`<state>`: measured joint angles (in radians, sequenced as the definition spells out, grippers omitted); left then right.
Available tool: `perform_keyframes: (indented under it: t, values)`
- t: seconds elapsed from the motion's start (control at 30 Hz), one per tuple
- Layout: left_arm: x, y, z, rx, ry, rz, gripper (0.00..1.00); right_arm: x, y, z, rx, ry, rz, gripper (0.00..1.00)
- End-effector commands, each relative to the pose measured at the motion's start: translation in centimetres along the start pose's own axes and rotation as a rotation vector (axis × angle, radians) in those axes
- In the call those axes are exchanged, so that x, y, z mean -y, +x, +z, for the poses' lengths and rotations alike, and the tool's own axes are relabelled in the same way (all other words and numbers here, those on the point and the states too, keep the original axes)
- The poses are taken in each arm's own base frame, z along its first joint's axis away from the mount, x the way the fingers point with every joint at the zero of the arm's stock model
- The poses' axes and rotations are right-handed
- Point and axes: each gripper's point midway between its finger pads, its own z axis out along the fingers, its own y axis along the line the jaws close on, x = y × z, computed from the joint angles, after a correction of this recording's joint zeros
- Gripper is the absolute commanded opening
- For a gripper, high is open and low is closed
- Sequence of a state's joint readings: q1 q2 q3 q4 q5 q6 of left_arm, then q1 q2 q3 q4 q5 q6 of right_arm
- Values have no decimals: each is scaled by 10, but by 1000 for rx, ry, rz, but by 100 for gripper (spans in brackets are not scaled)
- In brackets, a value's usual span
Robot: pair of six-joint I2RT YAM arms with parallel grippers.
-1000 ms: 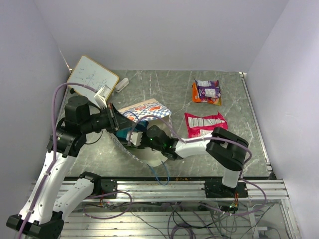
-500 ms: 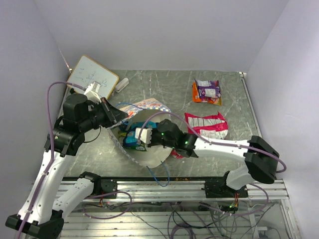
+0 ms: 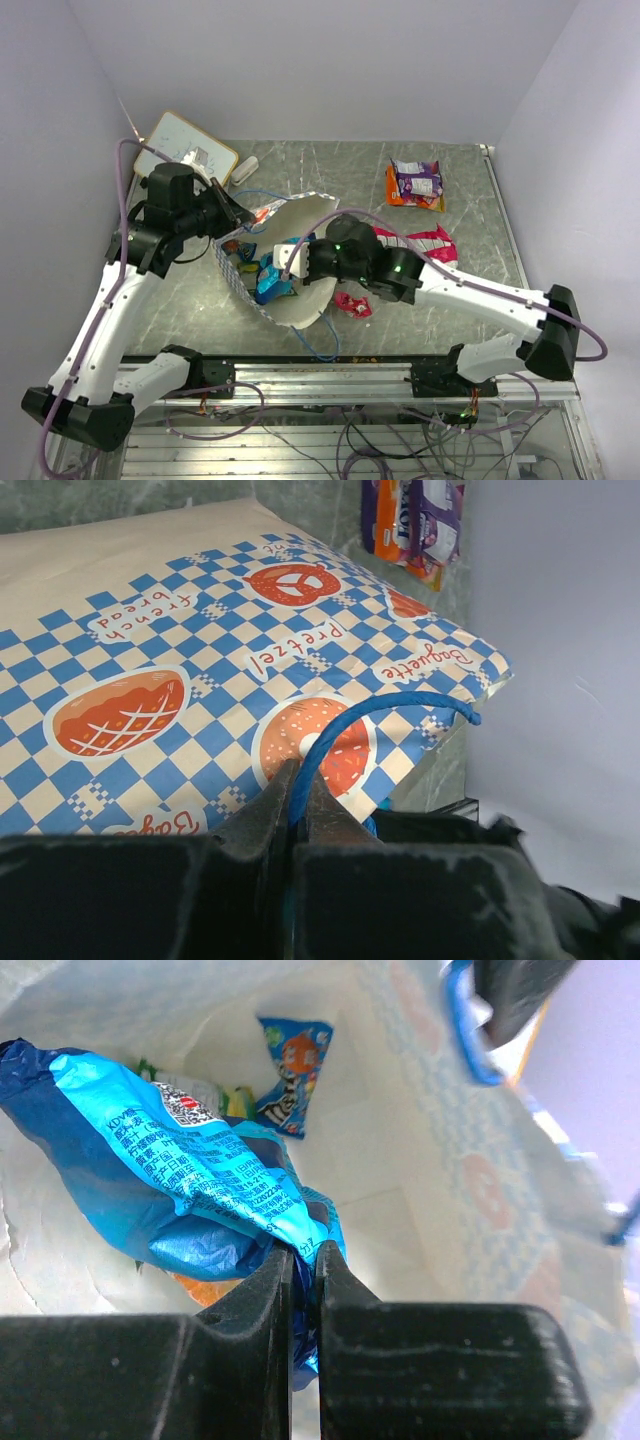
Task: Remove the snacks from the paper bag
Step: Take out the snack from the paper bag, then place the snack at the center of the board.
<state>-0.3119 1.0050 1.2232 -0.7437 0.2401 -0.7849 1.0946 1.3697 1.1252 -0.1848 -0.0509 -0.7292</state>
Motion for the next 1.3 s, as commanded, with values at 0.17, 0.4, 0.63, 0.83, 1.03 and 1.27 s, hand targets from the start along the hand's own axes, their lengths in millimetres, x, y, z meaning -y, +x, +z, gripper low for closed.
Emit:
perform_keyframes:
  t: [0.17,0.4,0.63,0.83,1.03,1.27]
  values:
    - [-8,-12,17,9,-71,28,7,85,-89,-81,174,192,-89,0]
    - [-32,-16,34,-21,-203,58,7,131,-100,-154,110,358,-136,0]
    - [-70,-21,38,-34,-390,54,7,144,-68,-210,-18,523,-84,0]
    - [-80,-28,44,-52,-404,76,7,131,0,-231,-204,619,-48,0]
    - [-77,-43,44,-54,-398,141,7,113,78,-232,-369,644,-12,0]
    - [-74,-48,41,-46,-402,182,7,111,153,-207,-427,589,84,0]
